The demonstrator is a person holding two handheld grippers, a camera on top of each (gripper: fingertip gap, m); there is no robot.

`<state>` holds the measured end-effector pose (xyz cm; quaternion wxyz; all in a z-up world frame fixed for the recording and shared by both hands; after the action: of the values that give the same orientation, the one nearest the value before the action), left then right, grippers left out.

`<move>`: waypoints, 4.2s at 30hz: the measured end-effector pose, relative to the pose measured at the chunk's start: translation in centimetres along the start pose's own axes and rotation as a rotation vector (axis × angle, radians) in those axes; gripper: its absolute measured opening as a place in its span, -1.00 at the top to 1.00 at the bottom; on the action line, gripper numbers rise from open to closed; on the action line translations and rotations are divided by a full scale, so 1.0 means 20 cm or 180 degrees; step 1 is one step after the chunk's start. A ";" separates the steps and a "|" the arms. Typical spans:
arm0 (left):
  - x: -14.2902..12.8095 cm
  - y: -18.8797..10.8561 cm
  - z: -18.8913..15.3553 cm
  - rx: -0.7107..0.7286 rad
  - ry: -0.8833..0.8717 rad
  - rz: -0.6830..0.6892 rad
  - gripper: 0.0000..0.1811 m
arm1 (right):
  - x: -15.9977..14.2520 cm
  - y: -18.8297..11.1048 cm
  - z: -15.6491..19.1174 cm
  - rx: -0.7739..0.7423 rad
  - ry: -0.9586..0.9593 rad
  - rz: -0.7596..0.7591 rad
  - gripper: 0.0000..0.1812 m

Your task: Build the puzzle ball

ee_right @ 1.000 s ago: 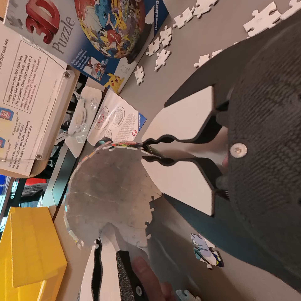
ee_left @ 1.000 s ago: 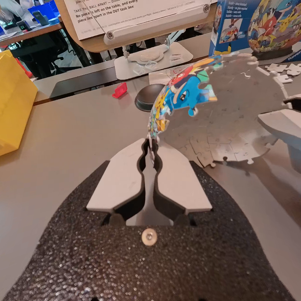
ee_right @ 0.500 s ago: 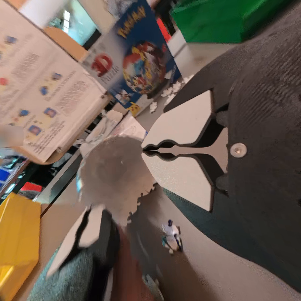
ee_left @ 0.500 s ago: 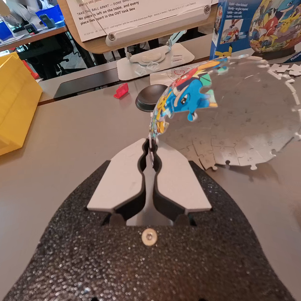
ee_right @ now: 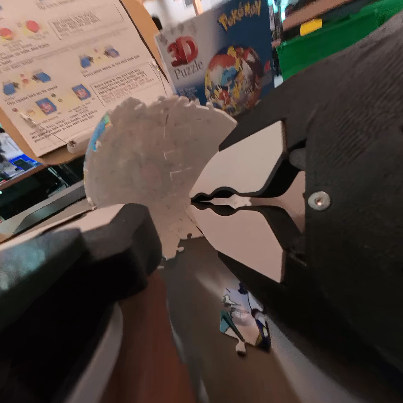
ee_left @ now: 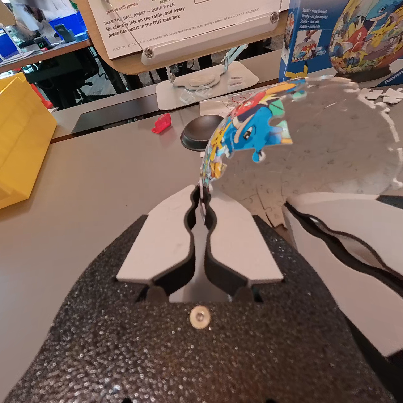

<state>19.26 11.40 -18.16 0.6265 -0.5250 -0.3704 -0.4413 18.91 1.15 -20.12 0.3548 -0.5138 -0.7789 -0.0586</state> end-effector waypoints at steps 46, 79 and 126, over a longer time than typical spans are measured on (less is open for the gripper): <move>0.01 0.00 -0.02 -0.0221 0.0341 -0.0185 0.98 | -0.12 -0.07 -0.38 -0.0110 0.1187 -0.0395 0.69; 0.00 0.00 -0.09 0.0018 0.0819 -0.0286 0.97 | -0.15 -0.03 -0.47 0.0330 0.0738 0.0114 0.80; 0.00 0.00 -0.08 -0.0001 0.0825 -0.0291 0.97 | 0.00 0.01 -0.44 -0.0037 -0.0239 0.0143 0.87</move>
<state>19.27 9.84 -18.45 0.6482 -0.4462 -0.3098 -0.5336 23.41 -2.89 -13.63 0.3235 -0.5350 -0.7796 -0.0358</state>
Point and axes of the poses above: each gripper's, where its closed fingertips meet, y out along the fingers, x out of its top, z = x × y across the jaws, the point moved 10 cm from there along -y, back along the fingers, and after that the axes turned 2 degrees about -z, right-handed, at the moved point
